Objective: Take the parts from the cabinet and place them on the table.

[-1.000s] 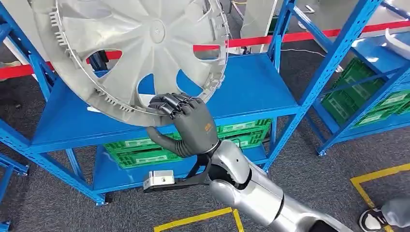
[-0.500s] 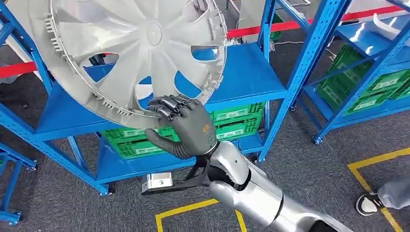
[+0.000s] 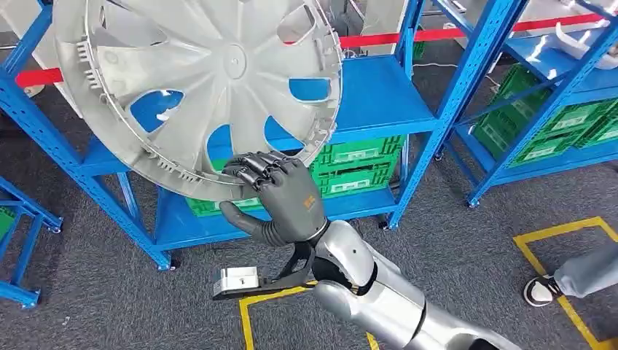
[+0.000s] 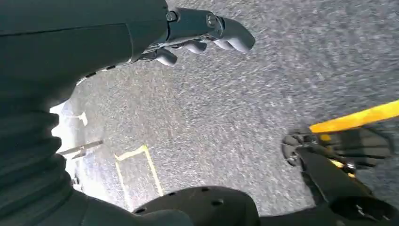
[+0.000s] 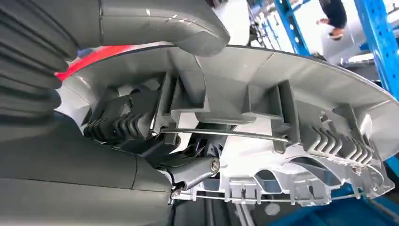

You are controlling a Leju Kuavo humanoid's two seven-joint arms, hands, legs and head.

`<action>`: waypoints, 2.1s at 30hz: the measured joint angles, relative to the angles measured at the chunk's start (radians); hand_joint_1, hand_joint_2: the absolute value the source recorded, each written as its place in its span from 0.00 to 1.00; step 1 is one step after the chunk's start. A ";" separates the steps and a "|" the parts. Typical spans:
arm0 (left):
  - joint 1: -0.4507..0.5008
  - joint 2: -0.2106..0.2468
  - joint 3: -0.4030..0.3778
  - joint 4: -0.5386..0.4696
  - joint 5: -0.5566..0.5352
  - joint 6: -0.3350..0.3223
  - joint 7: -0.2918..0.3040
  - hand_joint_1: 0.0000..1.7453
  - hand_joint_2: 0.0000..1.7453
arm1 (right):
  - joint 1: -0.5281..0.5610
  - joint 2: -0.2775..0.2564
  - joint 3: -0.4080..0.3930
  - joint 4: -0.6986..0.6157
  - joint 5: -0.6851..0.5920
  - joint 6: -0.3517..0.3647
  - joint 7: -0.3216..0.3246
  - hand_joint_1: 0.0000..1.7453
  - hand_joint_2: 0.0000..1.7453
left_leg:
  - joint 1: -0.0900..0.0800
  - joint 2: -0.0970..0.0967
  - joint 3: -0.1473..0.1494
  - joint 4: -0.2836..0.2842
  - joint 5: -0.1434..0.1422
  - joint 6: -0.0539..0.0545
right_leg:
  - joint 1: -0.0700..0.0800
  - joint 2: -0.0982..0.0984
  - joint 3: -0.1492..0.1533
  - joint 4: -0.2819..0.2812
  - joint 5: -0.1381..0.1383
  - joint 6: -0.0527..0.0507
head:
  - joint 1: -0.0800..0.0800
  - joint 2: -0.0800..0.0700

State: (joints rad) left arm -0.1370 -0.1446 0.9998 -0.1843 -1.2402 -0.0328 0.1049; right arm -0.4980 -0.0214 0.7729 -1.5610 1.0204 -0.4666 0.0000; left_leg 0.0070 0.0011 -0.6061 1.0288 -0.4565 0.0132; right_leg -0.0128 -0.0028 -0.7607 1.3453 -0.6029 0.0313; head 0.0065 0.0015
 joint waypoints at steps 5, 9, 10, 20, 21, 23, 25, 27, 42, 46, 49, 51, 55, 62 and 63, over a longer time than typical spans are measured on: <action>0.002 0.000 0.000 0.000 0.000 0.000 0.000 0.00 1.00 | 0.009 0.002 0.000 -0.002 0.003 0.000 0.000 1.00 1.00 | -0.011 0.000 -0.070 0.007 0.060 -0.006 | 0.024 0.000 0.254 -0.275 0.048 -0.053 | -0.001 0.000; 0.002 0.004 0.000 0.000 0.000 -0.002 -0.002 0.00 1.00 | 0.009 0.006 0.000 -0.006 0.005 -0.005 -0.002 1.00 1.00 | -0.002 0.002 -0.069 -0.015 0.104 -0.032 | 0.034 0.002 0.273 -0.339 0.055 -0.057 | 0.005 0.000; 0.006 0.008 0.000 0.000 0.000 -0.002 -0.001 0.00 1.00 | 0.009 0.006 0.000 -0.006 0.005 -0.006 -0.003 1.00 1.00 | -0.008 -0.001 -0.075 -0.013 0.108 -0.037 | 0.023 -0.003 0.257 -0.357 0.080 -0.061 | 0.006 0.000; 0.007 0.017 0.000 0.000 0.000 -0.002 -0.002 0.00 1.00 | 0.012 0.013 0.000 -0.006 0.004 -0.006 -0.001 1.00 1.00 | 0.020 -0.005 0.072 0.091 -0.053 -0.084 | 0.007 -0.007 0.082 -0.322 0.209 -0.046 | -0.001 0.000; 0.005 0.016 0.000 0.000 -0.001 -0.003 -0.002 0.00 1.00 | 0.012 0.014 -0.001 -0.008 0.003 -0.006 0.001 1.00 1.00 | 0.009 -0.008 0.137 -0.008 -0.102 -0.077 | 0.008 -0.007 0.072 -0.314 0.217 -0.039 | 0.000 0.000; 0.004 0.015 0.000 0.000 -0.006 -0.005 -0.003 0.00 1.00 | 0.012 0.015 -0.001 -0.008 0.003 -0.007 0.000 1.00 1.00 | 0.006 -0.007 0.120 -0.013 -0.105 -0.043 | 0.010 -0.008 0.069 -0.321 0.241 -0.027 | 0.000 0.000; 0.010 0.015 0.000 0.002 -0.010 -0.005 -0.003 0.00 1.00 | 0.015 0.015 -0.001 -0.008 0.004 -0.009 -0.003 1.00 1.00 | 0.005 -0.002 0.102 -0.014 -0.085 -0.020 | 0.006 -0.007 0.064 -0.328 0.262 -0.014 | -0.002 0.000; 0.012 0.018 0.000 0.002 -0.017 -0.008 -0.004 0.00 1.00 | 0.015 0.014 -0.001 -0.008 0.003 -0.015 -0.003 1.00 1.00 | 0.007 0.004 0.082 -0.013 -0.060 -0.004 | 0.002 -0.005 0.035 -0.269 0.158 -0.006 | 0.000 0.000; 0.025 0.022 0.000 0.003 -0.020 -0.017 -0.013 0.00 1.00 | 0.031 0.004 -0.008 -0.008 -0.037 -0.057 -0.014 1.00 1.00 | 0.003 0.001 -0.073 0.035 -0.002 -0.050 | 0.015 -0.006 0.233 -0.352 0.100 -0.064 | 0.001 0.000; 0.030 0.023 0.000 0.004 -0.018 -0.011 -0.016 0.00 1.00 | 0.033 0.004 -0.008 -0.005 -0.040 -0.057 -0.010 1.00 1.00 | 0.005 0.000 -0.119 0.291 -0.145 -0.065 | 0.016 -0.007 0.167 -0.345 0.151 -0.068 | -0.003 0.000; 0.029 0.023 0.000 0.004 -0.018 -0.004 -0.014 0.00 1.00 | 0.040 0.004 -0.008 -0.005 -0.043 -0.059 -0.012 1.00 1.00 | 0.006 0.001 -0.018 0.207 -0.034 -0.064 | 0.014 -0.008 0.113 -0.333 0.183 -0.059 | -0.003 0.000; 0.026 0.023 0.000 0.003 -0.013 0.001 -0.012 0.00 1.00 | 0.039 0.004 -0.008 -0.005 -0.049 -0.059 -0.023 1.00 1.00 | 0.003 -0.001 0.115 0.020 -0.087 -0.057 | 0.018 -0.008 0.090 -0.325 0.201 -0.049 | -0.004 0.000; 0.027 0.022 0.000 0.004 -0.006 0.008 -0.016 0.00 1.00 | 0.025 0.004 -0.008 0.002 -0.058 -0.058 -0.036 1.00 1.00 | -0.005 -0.004 0.108 -0.029 -0.082 -0.019 | 0.015 -0.008 0.081 -0.337 0.246 -0.026 | -0.002 0.000; 0.023 0.020 0.002 0.004 -0.005 0.010 -0.015 0.00 1.00 | 0.014 0.003 -0.008 0.023 -0.066 -0.058 -0.039 1.00 1.00 | 0.001 0.005 0.008 -0.019 0.002 0.003 | 0.006 -0.001 0.005 -0.007 0.037 0.002 | 0.004 0.000; 0.023 0.020 0.002 0.005 -0.005 0.010 -0.013 0.00 1.00 | 0.013 0.003 -0.008 0.024 -0.066 -0.058 -0.039 1.00 1.00 | 0.001 0.005 -0.007 -0.015 0.011 0.000 | 0.004 -0.001 0.040 -0.038 0.071 0.001 | 0.003 0.000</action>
State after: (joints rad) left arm -0.1138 -0.1247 1.0021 -0.1797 -1.2448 -0.0225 0.0915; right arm -0.4846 -0.0179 0.7652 -1.5366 0.9548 -0.5249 -0.0385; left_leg 0.0082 0.0063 -0.6135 1.0135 -0.4456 0.0132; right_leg -0.0085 -0.0037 -0.7209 1.3073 -0.5322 0.0326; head 0.0099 0.0015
